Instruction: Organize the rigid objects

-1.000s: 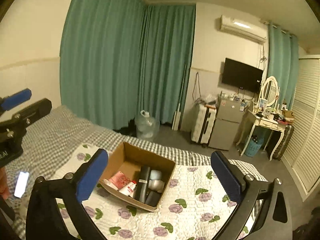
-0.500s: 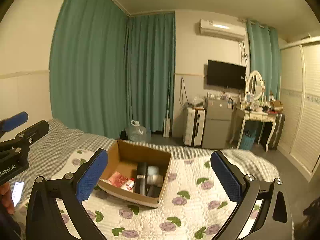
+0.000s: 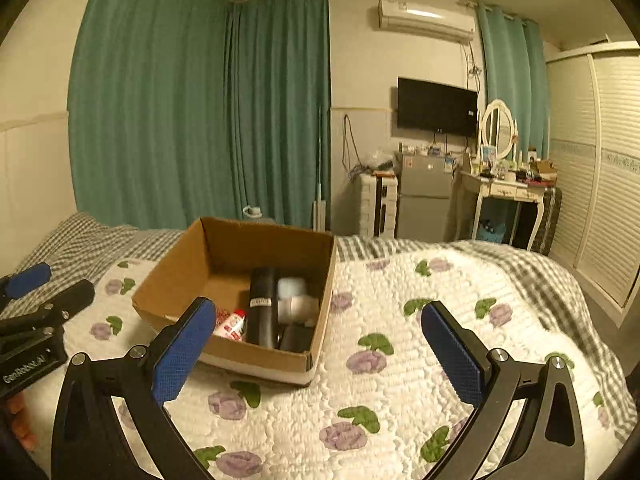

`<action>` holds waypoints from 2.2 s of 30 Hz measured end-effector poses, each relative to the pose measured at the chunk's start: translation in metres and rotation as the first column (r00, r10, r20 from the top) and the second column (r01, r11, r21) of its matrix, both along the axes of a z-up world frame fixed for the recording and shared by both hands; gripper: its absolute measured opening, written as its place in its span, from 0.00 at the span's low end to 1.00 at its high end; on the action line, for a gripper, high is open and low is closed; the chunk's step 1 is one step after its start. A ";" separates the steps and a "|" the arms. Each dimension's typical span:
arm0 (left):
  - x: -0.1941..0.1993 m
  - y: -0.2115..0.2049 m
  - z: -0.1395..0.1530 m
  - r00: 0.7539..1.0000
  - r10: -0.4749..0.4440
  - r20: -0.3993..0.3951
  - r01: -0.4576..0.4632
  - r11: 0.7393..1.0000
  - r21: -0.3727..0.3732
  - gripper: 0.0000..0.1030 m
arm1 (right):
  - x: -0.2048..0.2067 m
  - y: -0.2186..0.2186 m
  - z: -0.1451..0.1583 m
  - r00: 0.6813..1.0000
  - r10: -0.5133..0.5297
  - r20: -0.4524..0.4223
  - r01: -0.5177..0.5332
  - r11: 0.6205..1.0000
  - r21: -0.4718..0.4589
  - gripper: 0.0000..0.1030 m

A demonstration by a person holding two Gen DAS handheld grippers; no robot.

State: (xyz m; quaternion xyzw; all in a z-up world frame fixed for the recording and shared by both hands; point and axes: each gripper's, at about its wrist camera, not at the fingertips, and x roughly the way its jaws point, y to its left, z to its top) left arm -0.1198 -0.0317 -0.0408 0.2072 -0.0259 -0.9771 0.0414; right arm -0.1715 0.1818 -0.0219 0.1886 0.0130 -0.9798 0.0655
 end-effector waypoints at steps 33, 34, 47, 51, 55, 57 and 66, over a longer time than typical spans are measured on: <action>0.002 0.002 0.001 1.000 -0.014 -0.006 0.014 1.000 -0.004 0.76 | -0.008 -0.006 -0.010 0.999 -0.001 0.046 0.000 1.000 0.018 1.00; 0.002 0.002 0.001 1.000 -0.013 -0.006 0.013 1.000 -0.003 0.76 | -0.008 -0.006 -0.011 0.999 0.000 0.047 -0.001 1.000 0.018 1.00; 0.003 0.001 0.002 1.000 -0.007 0.004 0.007 1.000 -0.001 0.76 | -0.007 -0.006 -0.011 0.999 0.002 0.051 -0.003 1.000 0.020 1.00; 0.003 0.001 0.002 1.000 -0.008 0.005 0.008 1.000 -0.002 0.76 | -0.007 -0.006 -0.011 0.999 0.002 0.052 -0.003 1.000 0.021 1.00; 0.003 0.000 0.002 1.000 -0.008 0.006 0.008 1.000 -0.002 0.76 | -0.007 -0.007 -0.011 0.999 0.002 0.051 -0.003 1.000 0.020 1.00; 0.003 0.000 0.002 1.000 -0.008 0.006 0.008 1.000 -0.001 0.76 | -0.008 -0.007 -0.011 0.999 0.002 0.052 -0.003 1.000 0.021 1.00; 0.003 0.000 0.002 1.000 -0.008 0.007 0.008 1.000 -0.002 0.76 | -0.007 -0.007 -0.012 0.998 0.005 0.055 -0.006 1.000 0.021 1.00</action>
